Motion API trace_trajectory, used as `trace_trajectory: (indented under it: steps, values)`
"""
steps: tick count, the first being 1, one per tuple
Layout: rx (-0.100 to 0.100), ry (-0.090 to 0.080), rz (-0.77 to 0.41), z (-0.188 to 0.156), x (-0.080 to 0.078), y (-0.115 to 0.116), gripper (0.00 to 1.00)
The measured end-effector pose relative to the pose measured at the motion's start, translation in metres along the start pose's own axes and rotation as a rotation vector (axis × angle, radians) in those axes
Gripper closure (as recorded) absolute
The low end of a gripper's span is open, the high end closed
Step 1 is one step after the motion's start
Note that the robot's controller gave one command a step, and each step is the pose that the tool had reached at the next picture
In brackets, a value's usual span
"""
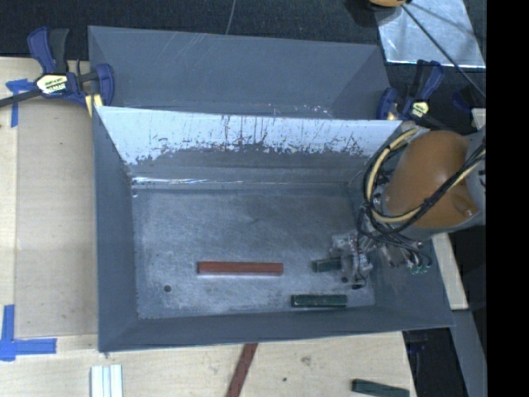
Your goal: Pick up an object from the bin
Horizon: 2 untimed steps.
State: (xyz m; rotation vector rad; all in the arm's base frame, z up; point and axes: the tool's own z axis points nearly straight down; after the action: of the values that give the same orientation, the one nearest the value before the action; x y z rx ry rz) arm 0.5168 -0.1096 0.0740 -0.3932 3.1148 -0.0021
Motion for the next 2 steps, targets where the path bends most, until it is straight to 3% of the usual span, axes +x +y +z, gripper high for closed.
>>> trace_trajectory:
  steps: [2]
  values:
    - [0.000,-0.001,0.000,-0.026,-0.001,0.000,1.00]
